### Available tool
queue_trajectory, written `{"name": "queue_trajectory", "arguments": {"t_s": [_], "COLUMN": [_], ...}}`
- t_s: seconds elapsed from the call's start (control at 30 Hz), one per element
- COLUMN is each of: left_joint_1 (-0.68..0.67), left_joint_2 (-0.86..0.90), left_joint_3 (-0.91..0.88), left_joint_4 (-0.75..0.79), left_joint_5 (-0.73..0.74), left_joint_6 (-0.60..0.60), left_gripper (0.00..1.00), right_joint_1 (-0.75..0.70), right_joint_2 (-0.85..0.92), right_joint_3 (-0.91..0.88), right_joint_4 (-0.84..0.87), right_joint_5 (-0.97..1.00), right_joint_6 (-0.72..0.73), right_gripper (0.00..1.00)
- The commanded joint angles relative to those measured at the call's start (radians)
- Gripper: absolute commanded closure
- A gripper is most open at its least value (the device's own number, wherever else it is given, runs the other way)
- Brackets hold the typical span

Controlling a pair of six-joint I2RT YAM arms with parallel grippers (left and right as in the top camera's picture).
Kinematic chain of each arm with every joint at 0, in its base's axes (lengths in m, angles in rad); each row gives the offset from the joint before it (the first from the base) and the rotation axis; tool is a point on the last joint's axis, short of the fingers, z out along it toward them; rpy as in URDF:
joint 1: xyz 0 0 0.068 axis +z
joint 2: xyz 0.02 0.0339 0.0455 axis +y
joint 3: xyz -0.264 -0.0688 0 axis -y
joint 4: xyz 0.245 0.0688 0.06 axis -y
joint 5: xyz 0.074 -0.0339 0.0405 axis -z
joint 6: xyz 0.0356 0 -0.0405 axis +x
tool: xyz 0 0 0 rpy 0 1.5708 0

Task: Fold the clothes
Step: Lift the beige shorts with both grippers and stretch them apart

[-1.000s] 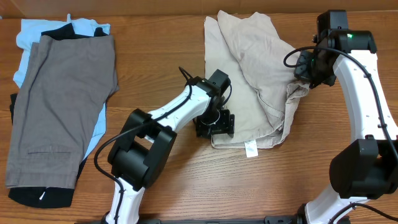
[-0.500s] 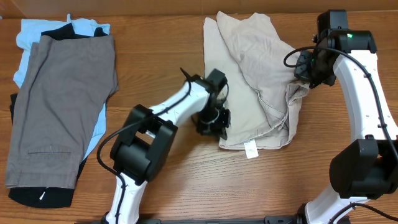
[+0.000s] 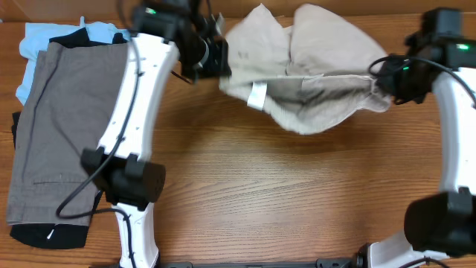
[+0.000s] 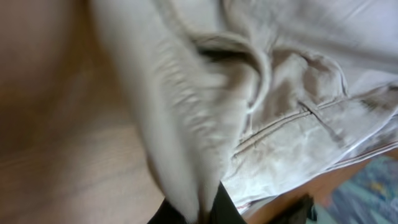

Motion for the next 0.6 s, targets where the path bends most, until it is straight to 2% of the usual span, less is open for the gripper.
{"name": "queue_trajectory", "arguments": {"t_s": [0.0, 0.2, 0.4, 0.57], "left_joint_1": [0.025, 0.036, 0.036, 0.036], "left_joint_2": [-0.096, -0.180, -0.294, -0.375], "left_joint_3": [0.159, 0.311, 0.364, 0.364], "left_joint_4": [-0.009, 0.029, 0.034, 0.011], "left_joint_5": [-0.040, -0.105, -0.277, -0.372], "left_joint_6": [0.042, 0.045, 0.044, 0.044], "left_gripper": [0.96, 0.96, 0.95, 0.95], "right_joint_1": [-0.058, -0.090, -0.090, -0.090], "right_joint_2": [-0.088, -0.120, -0.148, -0.182], "right_joint_3": [0.133, 0.353, 0.521, 0.540], "right_joint_4": [-0.036, -0.163, -0.288, -0.345], "right_joint_5": [-0.024, -0.043, -0.043, -0.044], "right_joint_6": [-0.043, -0.070, -0.078, -0.089], "right_gripper": [0.96, 0.96, 0.96, 0.96]}}
